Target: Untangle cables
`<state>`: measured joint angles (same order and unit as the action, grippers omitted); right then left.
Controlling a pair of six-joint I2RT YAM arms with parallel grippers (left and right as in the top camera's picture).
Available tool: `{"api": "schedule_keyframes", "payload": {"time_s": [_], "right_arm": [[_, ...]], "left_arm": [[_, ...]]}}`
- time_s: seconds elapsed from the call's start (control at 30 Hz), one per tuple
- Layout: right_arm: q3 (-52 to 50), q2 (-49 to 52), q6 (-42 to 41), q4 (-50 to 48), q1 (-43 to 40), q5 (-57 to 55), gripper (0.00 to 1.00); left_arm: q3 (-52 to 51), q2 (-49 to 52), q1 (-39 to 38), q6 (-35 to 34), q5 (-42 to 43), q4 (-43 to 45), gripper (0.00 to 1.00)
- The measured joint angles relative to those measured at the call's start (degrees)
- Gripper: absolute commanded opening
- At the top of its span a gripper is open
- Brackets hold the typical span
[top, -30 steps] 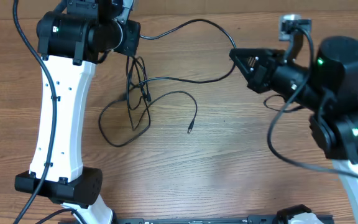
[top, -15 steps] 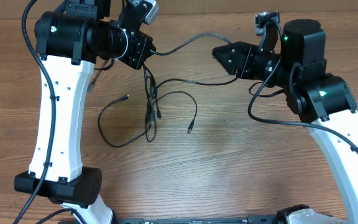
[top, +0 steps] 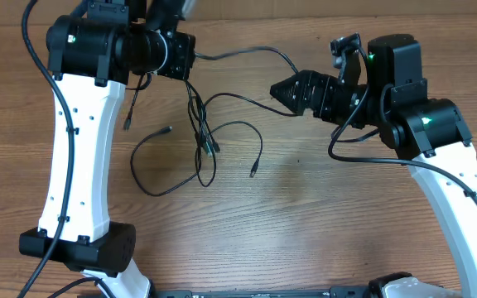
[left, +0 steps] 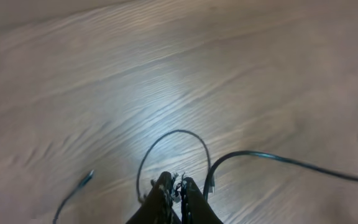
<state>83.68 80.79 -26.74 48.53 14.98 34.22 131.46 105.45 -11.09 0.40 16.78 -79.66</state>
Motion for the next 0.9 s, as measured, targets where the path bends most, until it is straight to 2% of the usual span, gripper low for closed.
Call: {"api": "schedule_keyframes", "payload": {"time_s": [0.13,0.3,0.63,0.77,0.9], "right_arm": [[0.0,0.0,0.0,1.3,0.0,2.3,1.0],[0.0,0.0,-0.2,1.2,0.8,6.5,1.0],[0.0,0.0,-3.8,-2.3,3.1,6.8,1.0],[0.0,0.2,-4.5,-2.5,3.1,6.8,1.0],[0.0,1.0,-4.7,-2.5,3.8,6.7,1.0]], "left_arm": [[0.0,0.0,0.0,-10.6,-5.7,0.5,0.04],[0.0,0.0,0.0,-15.6,-3.7,2.5,0.04],[0.0,0.0,0.0,-19.8,14.6,7.2,0.04],[0.0,0.0,0.0,-20.0,24.1,10.6,0.04],[0.0,0.0,0.0,-20.1,29.9,13.8,0.04]]}}
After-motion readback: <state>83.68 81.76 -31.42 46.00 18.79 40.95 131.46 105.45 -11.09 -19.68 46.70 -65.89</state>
